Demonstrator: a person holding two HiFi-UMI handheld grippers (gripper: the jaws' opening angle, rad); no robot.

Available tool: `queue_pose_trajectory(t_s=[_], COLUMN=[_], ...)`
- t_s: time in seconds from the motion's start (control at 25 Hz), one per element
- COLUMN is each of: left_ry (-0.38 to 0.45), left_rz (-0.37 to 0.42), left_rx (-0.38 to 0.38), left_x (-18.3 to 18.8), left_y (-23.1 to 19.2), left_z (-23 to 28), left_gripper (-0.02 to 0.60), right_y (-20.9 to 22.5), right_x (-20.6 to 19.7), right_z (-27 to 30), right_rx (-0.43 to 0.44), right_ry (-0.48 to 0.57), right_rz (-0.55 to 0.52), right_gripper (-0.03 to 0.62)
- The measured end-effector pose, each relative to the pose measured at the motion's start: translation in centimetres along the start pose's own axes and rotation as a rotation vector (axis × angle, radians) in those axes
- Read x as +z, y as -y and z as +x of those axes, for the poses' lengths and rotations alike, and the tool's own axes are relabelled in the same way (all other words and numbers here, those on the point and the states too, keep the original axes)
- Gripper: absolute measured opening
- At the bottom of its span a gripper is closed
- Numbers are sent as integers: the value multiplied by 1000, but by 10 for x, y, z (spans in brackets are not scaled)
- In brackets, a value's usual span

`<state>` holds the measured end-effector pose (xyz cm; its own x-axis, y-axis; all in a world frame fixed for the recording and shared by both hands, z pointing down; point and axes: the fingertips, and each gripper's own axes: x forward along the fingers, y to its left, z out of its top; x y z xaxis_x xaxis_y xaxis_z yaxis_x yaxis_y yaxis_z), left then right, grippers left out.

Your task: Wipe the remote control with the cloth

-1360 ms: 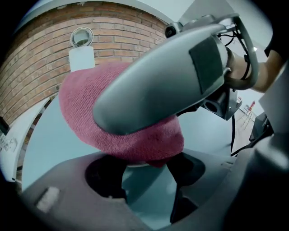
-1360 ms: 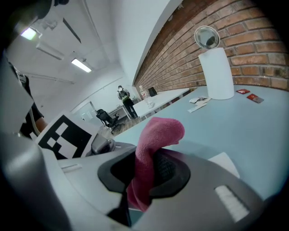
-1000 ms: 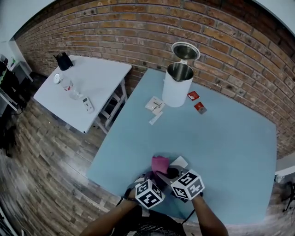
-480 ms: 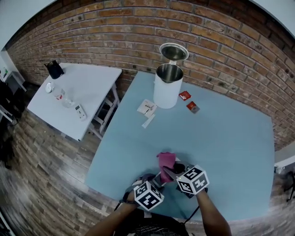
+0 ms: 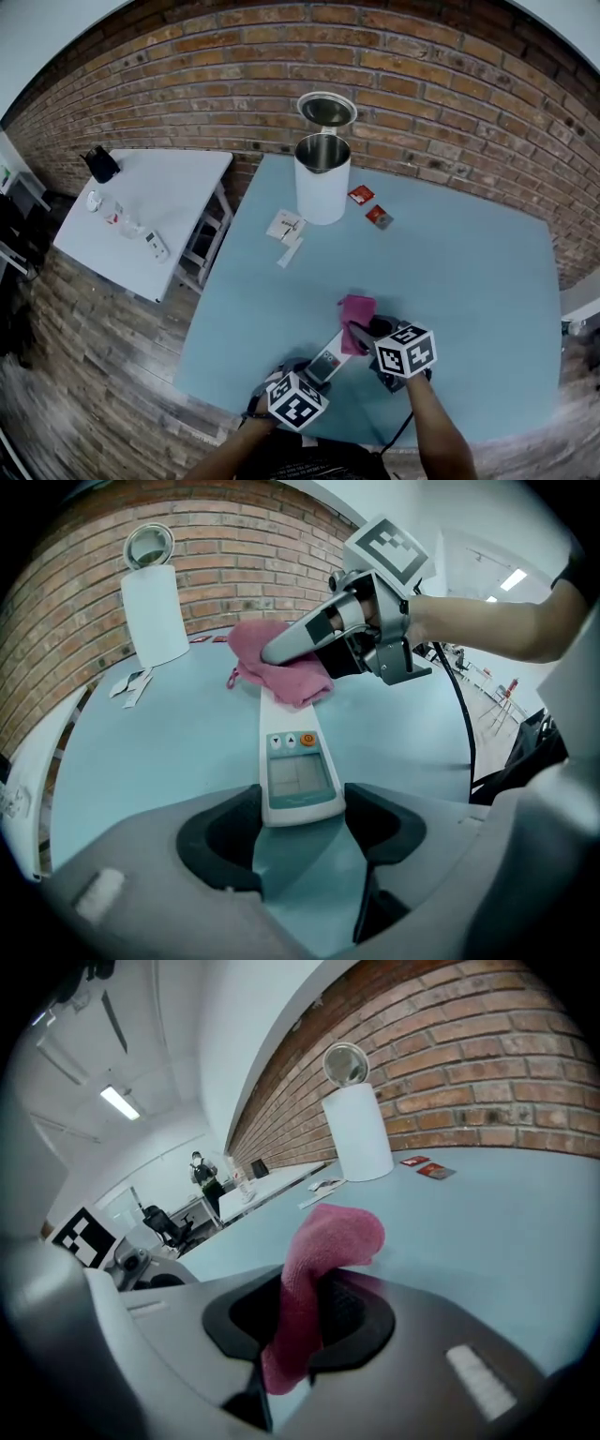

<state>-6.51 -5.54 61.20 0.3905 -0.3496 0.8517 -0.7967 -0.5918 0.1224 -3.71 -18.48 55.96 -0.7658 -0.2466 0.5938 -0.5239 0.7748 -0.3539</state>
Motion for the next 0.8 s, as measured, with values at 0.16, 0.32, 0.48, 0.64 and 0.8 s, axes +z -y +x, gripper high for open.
queue_pose_trajectory(t_s=[0.16, 0.32, 0.48, 0.64, 0.8], left_ry=[-5, -5, -13, -23, -21], left_rz=[-6, -20, -36, -51, -48], left_rx=[5, 15, 23, 31, 33], left_x=[-1, -1, -1, -1, -1], left_y=[-1, -2, -4, -5, -6], left_z=[0, -1, -1, -1, 0], left_gripper=[275, 275, 275, 274, 275], right_y=[18, 36, 48, 65, 56], right_x=[2, 2, 8, -5, -12], right_z=[-6, -18, -44, -52, -41], right_rx=[-38, -94, -125, -216, -227], right_ry=[29, 65, 166, 214, 237], right_rz=[69, 116, 224, 303, 322], right_gripper=[77, 77, 77, 77, 77])
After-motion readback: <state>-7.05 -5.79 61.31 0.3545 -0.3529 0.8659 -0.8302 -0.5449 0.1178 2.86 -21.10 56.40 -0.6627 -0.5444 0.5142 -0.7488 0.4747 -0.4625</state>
